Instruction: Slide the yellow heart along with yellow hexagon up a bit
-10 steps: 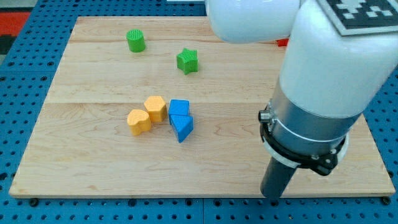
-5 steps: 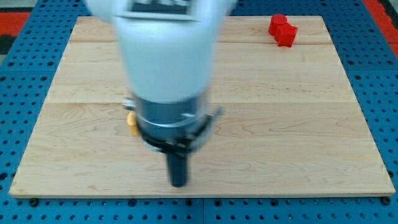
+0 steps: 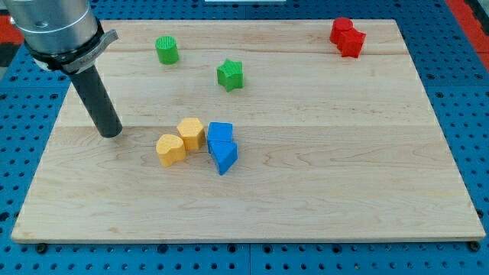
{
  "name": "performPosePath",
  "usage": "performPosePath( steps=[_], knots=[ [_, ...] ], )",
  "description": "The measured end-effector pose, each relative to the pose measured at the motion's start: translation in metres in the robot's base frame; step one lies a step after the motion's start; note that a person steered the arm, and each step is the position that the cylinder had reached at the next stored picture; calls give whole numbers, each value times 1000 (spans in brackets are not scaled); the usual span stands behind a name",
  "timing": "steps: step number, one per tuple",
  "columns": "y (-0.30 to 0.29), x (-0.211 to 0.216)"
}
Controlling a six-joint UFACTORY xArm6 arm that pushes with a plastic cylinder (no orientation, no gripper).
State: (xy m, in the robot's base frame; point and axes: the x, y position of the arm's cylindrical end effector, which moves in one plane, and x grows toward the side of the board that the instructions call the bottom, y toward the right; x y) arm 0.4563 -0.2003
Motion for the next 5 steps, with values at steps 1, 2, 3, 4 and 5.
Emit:
performPosePath(
  steps=[1, 2, 3, 4, 5],
  knots=[
    [29, 0],
    [61, 3],
    [60, 7],
    [60, 13],
    [60, 13]
  ],
)
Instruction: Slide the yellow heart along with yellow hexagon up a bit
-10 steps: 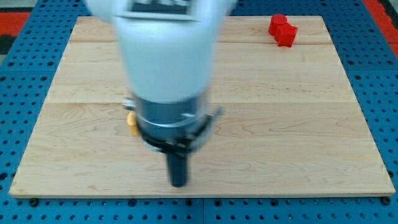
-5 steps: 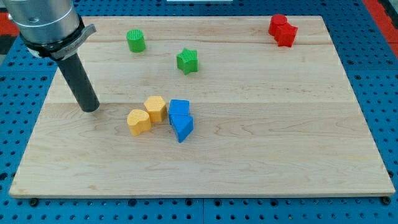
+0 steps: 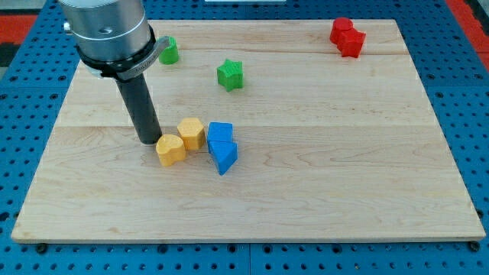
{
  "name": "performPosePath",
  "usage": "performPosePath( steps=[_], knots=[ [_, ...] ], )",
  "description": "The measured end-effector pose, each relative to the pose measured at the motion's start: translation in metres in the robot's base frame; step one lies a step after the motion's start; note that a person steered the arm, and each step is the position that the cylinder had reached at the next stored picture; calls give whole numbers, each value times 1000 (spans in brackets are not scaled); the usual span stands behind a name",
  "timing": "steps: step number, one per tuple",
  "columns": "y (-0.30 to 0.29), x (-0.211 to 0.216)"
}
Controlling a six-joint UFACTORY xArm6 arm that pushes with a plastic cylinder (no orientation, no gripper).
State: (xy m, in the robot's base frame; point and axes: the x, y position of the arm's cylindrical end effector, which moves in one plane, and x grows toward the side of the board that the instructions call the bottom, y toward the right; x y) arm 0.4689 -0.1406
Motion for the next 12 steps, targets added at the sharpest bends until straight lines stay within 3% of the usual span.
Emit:
performPosePath(
  steps=[4, 8, 9, 12],
  knots=[
    [0, 1],
    [-52, -3],
    [-48, 33],
    [-1, 44]
  ],
)
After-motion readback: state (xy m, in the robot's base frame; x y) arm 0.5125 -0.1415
